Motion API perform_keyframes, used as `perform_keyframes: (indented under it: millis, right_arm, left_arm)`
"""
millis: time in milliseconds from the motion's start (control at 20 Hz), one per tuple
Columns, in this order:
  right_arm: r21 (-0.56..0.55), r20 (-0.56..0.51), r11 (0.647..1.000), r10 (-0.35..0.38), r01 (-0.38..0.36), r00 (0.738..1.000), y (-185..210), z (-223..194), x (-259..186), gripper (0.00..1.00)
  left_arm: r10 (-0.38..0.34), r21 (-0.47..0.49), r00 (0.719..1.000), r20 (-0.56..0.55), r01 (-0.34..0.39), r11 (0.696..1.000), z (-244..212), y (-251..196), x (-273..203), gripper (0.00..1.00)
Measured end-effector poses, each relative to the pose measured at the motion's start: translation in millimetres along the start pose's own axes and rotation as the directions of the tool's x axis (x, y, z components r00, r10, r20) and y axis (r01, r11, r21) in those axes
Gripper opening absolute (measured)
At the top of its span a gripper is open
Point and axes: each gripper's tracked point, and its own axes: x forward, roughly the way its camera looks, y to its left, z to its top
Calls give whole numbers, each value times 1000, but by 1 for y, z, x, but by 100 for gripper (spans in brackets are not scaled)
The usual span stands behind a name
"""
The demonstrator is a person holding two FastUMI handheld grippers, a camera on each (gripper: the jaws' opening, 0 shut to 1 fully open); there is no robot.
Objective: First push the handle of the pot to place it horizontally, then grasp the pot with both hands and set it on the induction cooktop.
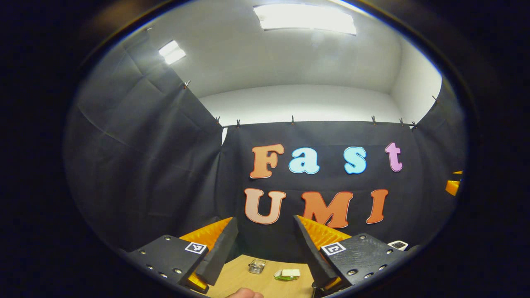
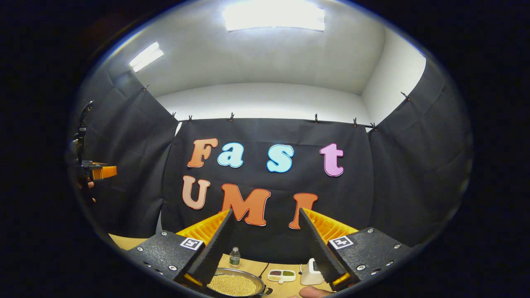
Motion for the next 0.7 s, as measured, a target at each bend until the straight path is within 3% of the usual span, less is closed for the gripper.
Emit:
perform_keyframes:
  millis: [250,700]
  right_arm:
    - [15,-9,1000,26,-26,1000,3,-6,-8,97]
    - [-7,-43,999,31,-32,999,-15,-36,-10,95]
  left_arm:
    - [-9,33,999,38,8,999,-3,-4,4,83]
    - [8,-32,1000,4,-8,999,-48,1,23,85]
